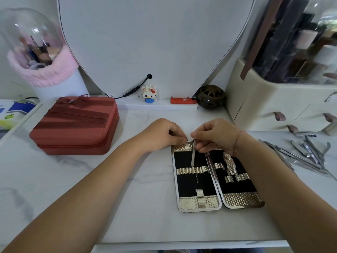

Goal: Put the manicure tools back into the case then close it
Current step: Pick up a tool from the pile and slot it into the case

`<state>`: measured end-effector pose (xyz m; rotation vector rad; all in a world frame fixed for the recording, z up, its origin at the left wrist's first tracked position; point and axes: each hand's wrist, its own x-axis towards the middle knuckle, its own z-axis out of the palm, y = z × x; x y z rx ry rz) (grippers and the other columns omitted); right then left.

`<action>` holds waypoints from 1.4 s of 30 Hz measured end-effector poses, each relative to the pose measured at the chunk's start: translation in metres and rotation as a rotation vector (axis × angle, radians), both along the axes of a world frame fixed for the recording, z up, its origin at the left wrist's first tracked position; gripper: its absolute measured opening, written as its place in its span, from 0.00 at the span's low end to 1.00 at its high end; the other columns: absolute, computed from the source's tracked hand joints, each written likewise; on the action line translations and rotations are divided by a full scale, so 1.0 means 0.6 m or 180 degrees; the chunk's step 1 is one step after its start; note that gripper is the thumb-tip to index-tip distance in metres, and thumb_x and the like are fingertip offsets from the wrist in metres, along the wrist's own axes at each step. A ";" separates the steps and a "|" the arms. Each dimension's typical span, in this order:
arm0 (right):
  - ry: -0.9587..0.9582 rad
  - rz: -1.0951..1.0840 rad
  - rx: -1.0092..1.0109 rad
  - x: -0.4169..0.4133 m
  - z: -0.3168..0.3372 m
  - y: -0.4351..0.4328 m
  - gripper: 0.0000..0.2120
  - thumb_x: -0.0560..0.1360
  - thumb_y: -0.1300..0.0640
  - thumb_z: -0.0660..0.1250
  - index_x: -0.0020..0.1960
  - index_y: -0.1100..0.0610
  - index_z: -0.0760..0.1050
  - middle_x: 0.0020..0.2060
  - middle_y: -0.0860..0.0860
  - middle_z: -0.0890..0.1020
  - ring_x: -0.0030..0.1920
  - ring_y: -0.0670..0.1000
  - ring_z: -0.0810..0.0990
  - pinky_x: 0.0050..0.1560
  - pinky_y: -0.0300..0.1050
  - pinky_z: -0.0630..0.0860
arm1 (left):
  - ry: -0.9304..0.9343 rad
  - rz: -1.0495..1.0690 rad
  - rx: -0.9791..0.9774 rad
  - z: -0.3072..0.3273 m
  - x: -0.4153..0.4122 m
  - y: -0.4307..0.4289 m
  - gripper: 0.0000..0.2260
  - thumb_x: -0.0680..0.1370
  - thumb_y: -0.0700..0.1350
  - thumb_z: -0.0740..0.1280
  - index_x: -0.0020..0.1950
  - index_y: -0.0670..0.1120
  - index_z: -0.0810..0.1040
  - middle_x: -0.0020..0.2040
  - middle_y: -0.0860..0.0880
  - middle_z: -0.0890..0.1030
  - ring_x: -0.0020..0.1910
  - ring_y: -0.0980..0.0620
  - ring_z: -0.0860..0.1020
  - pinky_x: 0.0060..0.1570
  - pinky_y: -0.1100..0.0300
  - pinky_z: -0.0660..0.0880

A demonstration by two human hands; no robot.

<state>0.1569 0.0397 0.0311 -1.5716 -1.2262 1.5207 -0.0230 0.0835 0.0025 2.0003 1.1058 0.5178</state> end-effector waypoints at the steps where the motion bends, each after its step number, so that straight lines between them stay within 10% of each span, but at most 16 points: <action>1: -0.0038 0.0011 0.0025 -0.001 0.000 0.000 0.05 0.71 0.64 0.70 0.43 0.66 0.76 0.27 0.57 0.82 0.26 0.48 0.81 0.26 0.37 0.78 | -0.0002 0.0001 -0.0006 0.000 0.000 0.001 0.02 0.71 0.45 0.74 0.43 0.50 0.85 0.34 0.57 0.80 0.33 0.67 0.76 0.34 0.75 0.69; 27: -0.1709 0.0494 0.1201 -0.004 -0.020 -0.027 0.05 0.70 0.54 0.72 0.45 0.52 0.79 0.29 0.47 0.80 0.25 0.41 0.74 0.30 0.36 0.72 | 0.0086 -0.0090 -0.0067 0.007 -0.011 0.004 0.04 0.71 0.44 0.74 0.40 0.54 0.83 0.29 0.58 0.79 0.29 0.65 0.73 0.32 0.71 0.68; 33: -0.1992 0.0776 0.1378 0.005 -0.019 -0.040 0.07 0.74 0.51 0.66 0.48 0.46 0.83 0.37 0.40 0.83 0.39 0.38 0.78 0.40 0.31 0.70 | 0.0105 -0.0102 -0.0153 0.010 -0.014 0.002 0.04 0.72 0.44 0.74 0.41 0.53 0.84 0.29 0.62 0.80 0.30 0.66 0.74 0.33 0.72 0.68; 42: -0.1765 0.0727 0.1404 0.008 -0.013 -0.056 0.10 0.76 0.54 0.64 0.54 0.49 0.81 0.26 0.41 0.78 0.26 0.38 0.73 0.30 0.26 0.67 | 0.0187 -0.0132 -0.0105 0.010 -0.013 -0.001 0.02 0.73 0.44 0.73 0.43 0.51 0.84 0.33 0.58 0.80 0.31 0.67 0.74 0.33 0.75 0.68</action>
